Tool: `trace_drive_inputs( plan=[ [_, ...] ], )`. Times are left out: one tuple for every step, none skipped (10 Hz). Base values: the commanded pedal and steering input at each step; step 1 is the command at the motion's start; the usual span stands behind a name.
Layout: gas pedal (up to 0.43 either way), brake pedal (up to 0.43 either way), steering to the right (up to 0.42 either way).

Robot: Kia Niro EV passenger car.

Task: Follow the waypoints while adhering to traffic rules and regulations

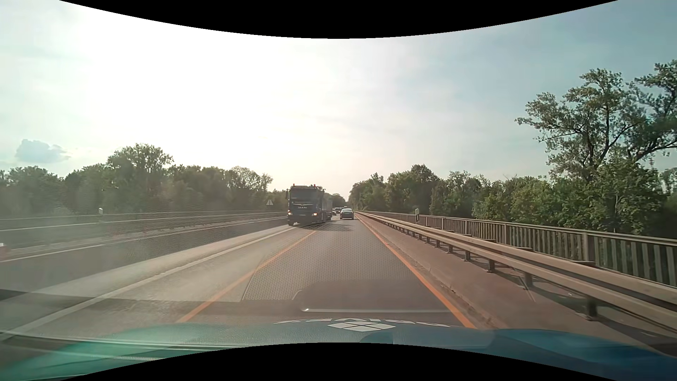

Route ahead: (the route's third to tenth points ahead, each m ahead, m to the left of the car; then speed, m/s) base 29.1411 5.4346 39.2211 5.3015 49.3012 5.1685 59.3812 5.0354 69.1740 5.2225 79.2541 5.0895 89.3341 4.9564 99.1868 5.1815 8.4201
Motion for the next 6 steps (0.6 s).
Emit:
trace_drive_inputs(
  plan=[
    [0.000,0.000,-0.003],
    [0.000,0.000,-0.003],
    [0.000,0.000,-0.003],
    [0.130,0.000,-0.003],
    [0.189,0.000,-0.003],
    [0.248,0.000,-0.003]
  ],
)
